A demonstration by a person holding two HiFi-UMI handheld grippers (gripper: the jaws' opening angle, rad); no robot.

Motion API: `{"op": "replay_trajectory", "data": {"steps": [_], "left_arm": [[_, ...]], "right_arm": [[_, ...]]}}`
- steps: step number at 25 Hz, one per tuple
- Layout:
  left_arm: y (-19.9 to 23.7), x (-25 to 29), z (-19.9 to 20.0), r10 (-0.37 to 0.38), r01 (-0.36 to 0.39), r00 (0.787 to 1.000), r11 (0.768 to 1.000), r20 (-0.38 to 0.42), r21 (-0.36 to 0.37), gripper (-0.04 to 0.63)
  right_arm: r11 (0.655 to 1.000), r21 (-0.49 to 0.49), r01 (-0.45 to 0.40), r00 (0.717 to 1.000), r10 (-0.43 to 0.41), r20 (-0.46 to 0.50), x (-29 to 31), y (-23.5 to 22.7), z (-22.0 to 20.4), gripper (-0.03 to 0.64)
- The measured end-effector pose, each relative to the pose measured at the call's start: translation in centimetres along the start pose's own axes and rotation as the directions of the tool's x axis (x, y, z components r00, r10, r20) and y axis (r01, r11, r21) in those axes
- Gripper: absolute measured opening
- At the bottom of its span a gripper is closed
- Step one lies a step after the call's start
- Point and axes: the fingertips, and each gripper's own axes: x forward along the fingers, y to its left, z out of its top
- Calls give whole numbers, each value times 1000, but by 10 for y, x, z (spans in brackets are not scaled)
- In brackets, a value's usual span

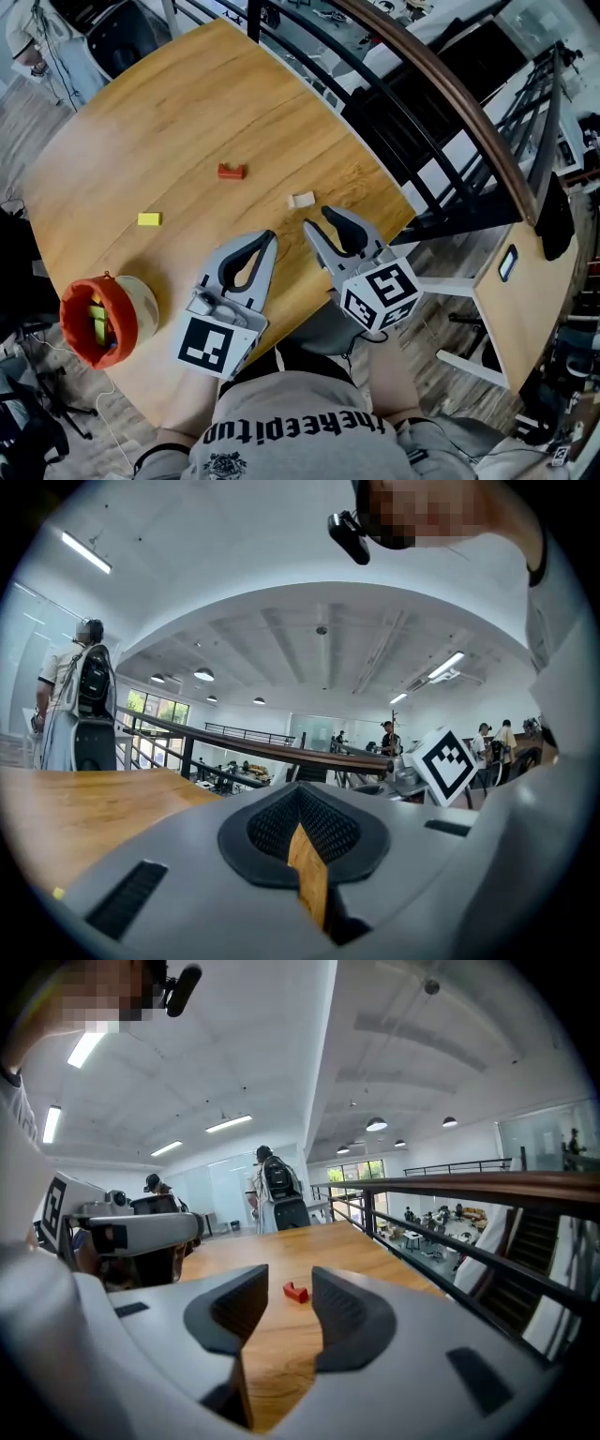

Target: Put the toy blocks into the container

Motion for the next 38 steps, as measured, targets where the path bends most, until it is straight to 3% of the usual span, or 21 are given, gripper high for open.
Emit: {"op": "replay_trajectory", "data": {"steps": [11,20,38], "left_arm": [[22,9,-24,-46,44,998,998,-41,-50,14],[33,16,-36,-40,36,997,997,-61,-73,14],[56,19,-53,-10,0,996,993,-85,-120,14]], "right_arm": [[993,79,82,990,-73,-118,37,-24,-50,195],[985,114,130,974,-105,-202,64,-45,-87,252],[963,121,243,930,-195,-312,91,-72,-136,302]]}}
